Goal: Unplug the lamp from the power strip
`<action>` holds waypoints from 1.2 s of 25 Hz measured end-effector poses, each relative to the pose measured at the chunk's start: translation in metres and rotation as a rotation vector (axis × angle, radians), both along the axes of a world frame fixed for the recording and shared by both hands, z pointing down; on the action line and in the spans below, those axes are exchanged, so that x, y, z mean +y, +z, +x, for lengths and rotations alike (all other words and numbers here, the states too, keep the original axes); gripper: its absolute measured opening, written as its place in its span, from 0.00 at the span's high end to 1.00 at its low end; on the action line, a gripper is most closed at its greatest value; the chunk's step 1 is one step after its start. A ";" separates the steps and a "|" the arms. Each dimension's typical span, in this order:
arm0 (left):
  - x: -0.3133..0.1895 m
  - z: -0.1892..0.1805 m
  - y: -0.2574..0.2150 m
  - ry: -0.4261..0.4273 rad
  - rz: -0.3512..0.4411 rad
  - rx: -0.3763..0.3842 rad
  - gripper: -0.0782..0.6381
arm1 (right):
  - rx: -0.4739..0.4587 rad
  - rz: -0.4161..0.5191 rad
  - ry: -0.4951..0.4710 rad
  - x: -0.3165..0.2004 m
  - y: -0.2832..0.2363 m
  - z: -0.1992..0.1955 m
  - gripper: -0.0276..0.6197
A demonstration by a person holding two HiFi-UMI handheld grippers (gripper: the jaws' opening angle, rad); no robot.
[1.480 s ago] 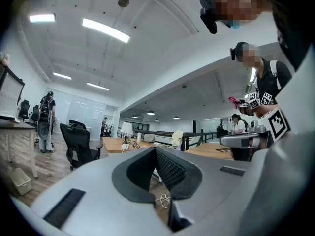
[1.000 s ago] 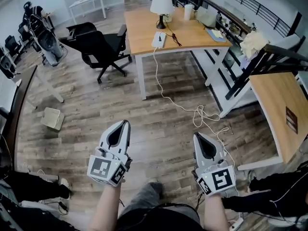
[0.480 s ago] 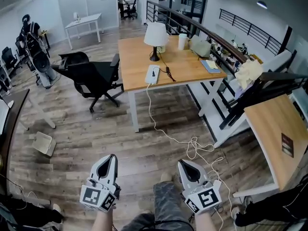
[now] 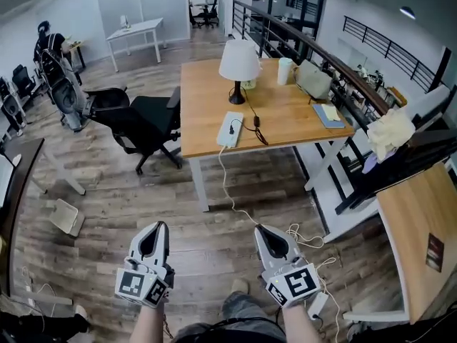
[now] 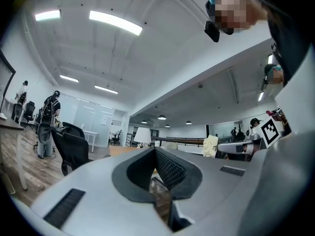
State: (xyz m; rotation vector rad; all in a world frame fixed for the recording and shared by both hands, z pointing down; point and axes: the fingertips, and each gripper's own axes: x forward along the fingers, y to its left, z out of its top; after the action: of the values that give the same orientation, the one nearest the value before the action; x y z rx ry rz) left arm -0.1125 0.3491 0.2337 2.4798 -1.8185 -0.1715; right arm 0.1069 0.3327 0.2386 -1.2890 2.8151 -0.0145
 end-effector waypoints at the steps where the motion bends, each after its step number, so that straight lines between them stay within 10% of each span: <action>1: -0.011 0.006 0.002 0.001 -0.002 0.002 0.90 | 0.006 -0.005 -0.010 -0.011 0.001 0.002 0.95; 30: -0.221 0.041 0.046 0.062 -0.053 0.002 0.90 | 0.033 -0.095 -0.064 -0.194 0.043 -0.011 0.95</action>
State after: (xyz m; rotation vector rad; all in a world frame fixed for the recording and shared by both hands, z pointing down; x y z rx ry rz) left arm -0.0713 0.1281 0.2797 2.4955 -1.7192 -0.1213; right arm 0.0955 0.1383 0.2821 -1.2268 2.9153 -0.1323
